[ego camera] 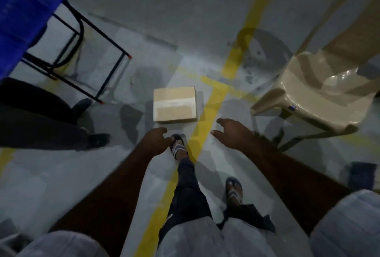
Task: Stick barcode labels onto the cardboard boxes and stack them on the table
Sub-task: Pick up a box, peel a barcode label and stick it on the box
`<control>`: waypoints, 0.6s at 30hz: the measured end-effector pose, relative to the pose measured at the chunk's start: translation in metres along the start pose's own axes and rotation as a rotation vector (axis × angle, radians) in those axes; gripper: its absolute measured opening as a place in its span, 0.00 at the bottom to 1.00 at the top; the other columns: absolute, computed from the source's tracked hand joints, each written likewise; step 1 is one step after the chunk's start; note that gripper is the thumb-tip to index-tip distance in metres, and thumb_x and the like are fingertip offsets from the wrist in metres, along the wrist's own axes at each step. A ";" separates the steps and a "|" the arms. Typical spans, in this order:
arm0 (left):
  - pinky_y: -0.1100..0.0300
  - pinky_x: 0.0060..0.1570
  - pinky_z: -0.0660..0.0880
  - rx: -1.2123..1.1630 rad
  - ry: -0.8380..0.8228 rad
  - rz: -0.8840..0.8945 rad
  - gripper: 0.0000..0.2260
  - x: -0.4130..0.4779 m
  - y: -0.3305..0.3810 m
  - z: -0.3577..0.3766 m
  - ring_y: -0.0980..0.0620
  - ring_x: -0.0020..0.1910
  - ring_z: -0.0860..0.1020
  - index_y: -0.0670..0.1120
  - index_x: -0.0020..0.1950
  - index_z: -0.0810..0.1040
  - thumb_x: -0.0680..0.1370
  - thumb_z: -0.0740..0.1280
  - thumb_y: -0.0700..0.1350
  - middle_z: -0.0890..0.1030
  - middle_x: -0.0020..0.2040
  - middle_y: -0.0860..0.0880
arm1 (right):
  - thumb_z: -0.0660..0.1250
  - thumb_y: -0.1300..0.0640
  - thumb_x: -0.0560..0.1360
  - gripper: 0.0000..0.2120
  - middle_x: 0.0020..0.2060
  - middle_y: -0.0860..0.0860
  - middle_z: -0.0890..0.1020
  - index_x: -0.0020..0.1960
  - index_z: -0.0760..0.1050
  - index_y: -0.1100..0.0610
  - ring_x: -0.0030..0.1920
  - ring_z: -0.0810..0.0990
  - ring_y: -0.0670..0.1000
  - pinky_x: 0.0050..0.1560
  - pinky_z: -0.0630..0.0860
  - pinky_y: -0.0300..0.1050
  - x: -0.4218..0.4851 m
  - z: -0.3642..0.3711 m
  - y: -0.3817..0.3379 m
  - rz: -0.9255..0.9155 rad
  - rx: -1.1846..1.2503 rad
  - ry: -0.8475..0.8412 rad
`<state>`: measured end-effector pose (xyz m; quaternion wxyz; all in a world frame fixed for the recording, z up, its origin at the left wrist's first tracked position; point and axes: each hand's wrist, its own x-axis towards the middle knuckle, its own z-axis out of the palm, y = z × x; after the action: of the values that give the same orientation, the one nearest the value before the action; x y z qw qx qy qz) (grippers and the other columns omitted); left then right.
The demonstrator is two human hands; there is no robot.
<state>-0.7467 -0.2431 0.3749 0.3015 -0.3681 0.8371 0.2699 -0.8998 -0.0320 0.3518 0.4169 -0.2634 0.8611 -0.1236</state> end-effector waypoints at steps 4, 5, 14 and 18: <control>0.54 0.68 0.66 -0.021 -0.064 -0.038 0.26 0.123 -0.033 -0.015 0.42 0.71 0.70 0.40 0.73 0.69 0.80 0.66 0.52 0.71 0.73 0.40 | 0.62 0.43 0.79 0.31 0.73 0.58 0.69 0.76 0.63 0.59 0.71 0.69 0.60 0.70 0.66 0.52 0.104 0.015 -0.009 0.102 0.052 -0.009; 0.54 0.67 0.67 -0.031 -0.070 -0.051 0.26 0.156 -0.044 -0.015 0.42 0.70 0.71 0.40 0.73 0.70 0.80 0.67 0.53 0.72 0.72 0.40 | 0.62 0.43 0.80 0.30 0.73 0.58 0.70 0.76 0.64 0.58 0.71 0.69 0.59 0.69 0.66 0.51 0.134 0.024 -0.011 0.120 0.060 -0.015; 0.54 0.66 0.67 -0.021 -0.048 -0.167 0.27 0.423 -0.131 0.077 0.41 0.68 0.72 0.39 0.71 0.71 0.77 0.70 0.52 0.73 0.70 0.38 | 0.64 0.49 0.80 0.27 0.70 0.61 0.70 0.73 0.65 0.62 0.70 0.69 0.59 0.65 0.64 0.46 0.396 0.156 0.017 0.190 0.138 -0.109; 0.50 0.71 0.63 -0.039 -0.105 -0.262 0.38 0.474 -0.162 0.143 0.36 0.74 0.63 0.41 0.76 0.61 0.73 0.74 0.53 0.60 0.75 0.37 | 0.68 0.48 0.76 0.37 0.77 0.64 0.53 0.77 0.56 0.60 0.76 0.59 0.62 0.72 0.62 0.50 0.456 0.212 0.037 0.184 0.106 -0.132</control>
<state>-0.8361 -0.4565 -0.0924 0.3702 -0.4654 0.7596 0.2633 -0.9810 -0.2534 -0.0933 0.4955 -0.1685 0.8447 -0.1125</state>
